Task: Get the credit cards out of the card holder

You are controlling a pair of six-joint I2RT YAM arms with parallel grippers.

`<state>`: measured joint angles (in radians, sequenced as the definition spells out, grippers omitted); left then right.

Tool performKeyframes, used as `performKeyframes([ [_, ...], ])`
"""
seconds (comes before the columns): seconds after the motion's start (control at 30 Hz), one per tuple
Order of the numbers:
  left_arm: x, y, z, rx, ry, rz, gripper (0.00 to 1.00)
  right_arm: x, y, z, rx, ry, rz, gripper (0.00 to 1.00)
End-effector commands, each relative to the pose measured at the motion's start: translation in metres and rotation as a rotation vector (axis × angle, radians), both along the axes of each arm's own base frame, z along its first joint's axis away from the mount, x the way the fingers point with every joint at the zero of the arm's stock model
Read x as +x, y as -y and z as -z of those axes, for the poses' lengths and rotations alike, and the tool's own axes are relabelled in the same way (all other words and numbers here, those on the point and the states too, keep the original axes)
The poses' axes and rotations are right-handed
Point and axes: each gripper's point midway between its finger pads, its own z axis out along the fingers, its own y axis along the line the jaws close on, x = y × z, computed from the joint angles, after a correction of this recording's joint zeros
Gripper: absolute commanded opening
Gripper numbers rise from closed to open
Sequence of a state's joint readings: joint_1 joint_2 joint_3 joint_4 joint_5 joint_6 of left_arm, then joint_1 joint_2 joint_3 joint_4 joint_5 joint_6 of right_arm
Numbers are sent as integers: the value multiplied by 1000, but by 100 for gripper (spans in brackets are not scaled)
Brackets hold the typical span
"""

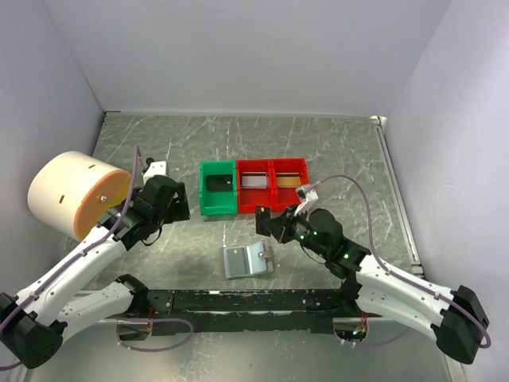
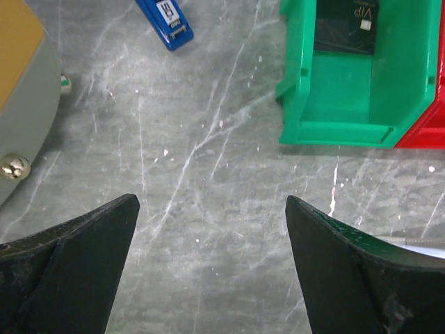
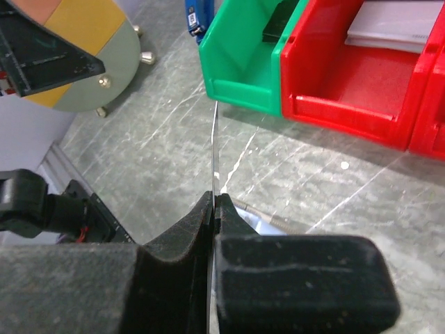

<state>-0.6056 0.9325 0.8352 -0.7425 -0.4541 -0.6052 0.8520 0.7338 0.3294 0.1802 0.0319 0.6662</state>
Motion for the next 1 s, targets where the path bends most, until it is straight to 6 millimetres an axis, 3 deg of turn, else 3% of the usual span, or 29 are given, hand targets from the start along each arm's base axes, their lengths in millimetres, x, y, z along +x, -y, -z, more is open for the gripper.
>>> performKeyframes([
  [0.0, 13, -4, -15, 34, 73, 7, 99, 22, -5, -11, -118, 66, 24, 0],
  [0.07, 17, 2, -12, 40, 55, 57, 99, 33, -8, -13, -178, 70, 36, 0],
  [0.2, 27, -11, -8, -3, 24, 28, 99, 57, -19, -22, -271, 119, 50, 0],
  [0.23, 28, -15, -7, -25, 22, 15, 99, 62, -20, -17, -305, 115, 52, 0],
  [0.3, 30, -24, -8, -56, 25, -17, 99, 76, -32, -21, -360, 136, 33, 0],
  [0.4, 30, -38, -14, -51, 50, -89, 99, 96, -54, -11, -460, 147, -31, 0],
  [0.6, 25, -53, -27, -42, 101, -167, 99, 139, -99, -20, -581, 226, -120, 0],
  [0.8, 19, -63, -40, -45, 160, -214, 99, 169, -126, -6, -747, 284, -176, 0],
  [0.97, 19, -63, -44, -55, 179, -213, 99, 179, -141, 12, -893, 345, -274, 0],
])
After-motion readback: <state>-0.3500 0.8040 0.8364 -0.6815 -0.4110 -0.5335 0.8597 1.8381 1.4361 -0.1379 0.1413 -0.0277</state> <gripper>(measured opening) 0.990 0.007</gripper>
